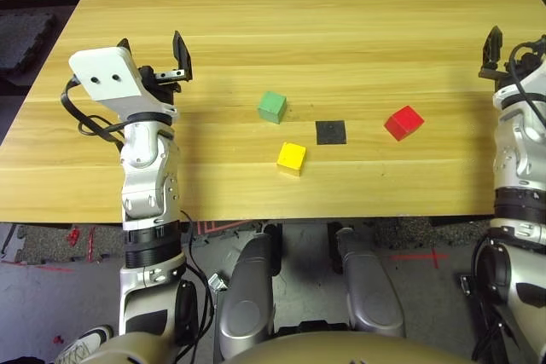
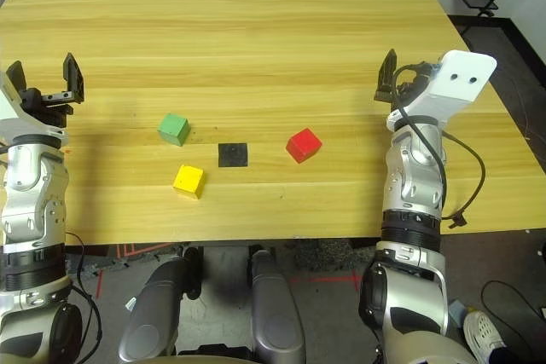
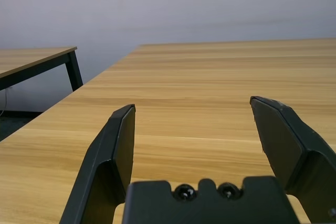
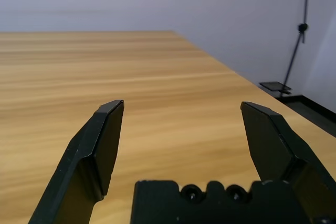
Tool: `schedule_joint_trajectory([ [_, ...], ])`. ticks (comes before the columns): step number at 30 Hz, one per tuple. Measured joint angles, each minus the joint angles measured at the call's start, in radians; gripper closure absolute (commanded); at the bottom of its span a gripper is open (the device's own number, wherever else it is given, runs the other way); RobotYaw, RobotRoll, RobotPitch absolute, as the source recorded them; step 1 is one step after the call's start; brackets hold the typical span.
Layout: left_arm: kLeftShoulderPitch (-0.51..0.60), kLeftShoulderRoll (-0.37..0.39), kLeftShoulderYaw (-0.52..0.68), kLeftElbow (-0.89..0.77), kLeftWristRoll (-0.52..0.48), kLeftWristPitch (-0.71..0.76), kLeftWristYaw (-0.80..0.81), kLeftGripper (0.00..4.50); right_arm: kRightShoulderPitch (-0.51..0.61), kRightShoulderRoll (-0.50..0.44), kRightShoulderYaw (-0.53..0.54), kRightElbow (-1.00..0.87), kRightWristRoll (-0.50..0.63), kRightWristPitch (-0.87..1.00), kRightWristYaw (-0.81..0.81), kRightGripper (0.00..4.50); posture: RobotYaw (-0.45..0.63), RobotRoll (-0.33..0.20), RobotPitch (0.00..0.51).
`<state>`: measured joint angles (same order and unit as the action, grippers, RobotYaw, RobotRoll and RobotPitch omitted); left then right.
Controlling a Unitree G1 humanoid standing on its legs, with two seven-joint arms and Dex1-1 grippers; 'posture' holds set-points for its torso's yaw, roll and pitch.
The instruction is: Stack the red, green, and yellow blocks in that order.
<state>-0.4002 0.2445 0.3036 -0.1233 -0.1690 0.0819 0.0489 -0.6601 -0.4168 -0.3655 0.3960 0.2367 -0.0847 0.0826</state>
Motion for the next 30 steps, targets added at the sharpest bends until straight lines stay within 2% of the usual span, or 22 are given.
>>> schedule_joint_trajectory([
  [8,-0.016,0.005,0.022,0.038,0.000,-0.043,0.013,0.05,-0.064,0.000,0.008,0.081,-0.012,-0.046,0.011,0.00,0.28,-0.004,0.267],
  [15,0.008,0.045,0.065,0.045,-0.012,-0.062,-0.025,0.05,-0.056,-0.002,0.053,0.056,-0.008,-0.012,0.106,0.00,0.31,-0.007,0.268],
  [19,0.039,0.050,0.068,0.006,-0.117,-0.032,-0.121,0.05,-0.042,-0.010,0.100,-0.045,0.043,0.129,0.216,0.00,0.32,-0.017,0.269],
  [25,0.029,0.158,-0.026,-0.070,-0.362,0.124,-0.461,0.05,0.001,-0.056,0.155,-0.326,0.217,0.444,0.396,0.00,0.30,-0.025,0.256],
  [28,0.002,0.218,-0.035,-0.066,-0.429,0.176,-0.578,0.05,0.030,-0.100,0.161,-0.416,0.277,0.564,0.455,0.00,0.28,-0.025,0.252],
  [30,-0.019,0.262,-0.046,-0.042,-0.436,0.186,-0.658,0.05,0.051,-0.148,0.163,-0.451,0.299,0.623,0.503,0.00,0.28,-0.025,0.251],
])
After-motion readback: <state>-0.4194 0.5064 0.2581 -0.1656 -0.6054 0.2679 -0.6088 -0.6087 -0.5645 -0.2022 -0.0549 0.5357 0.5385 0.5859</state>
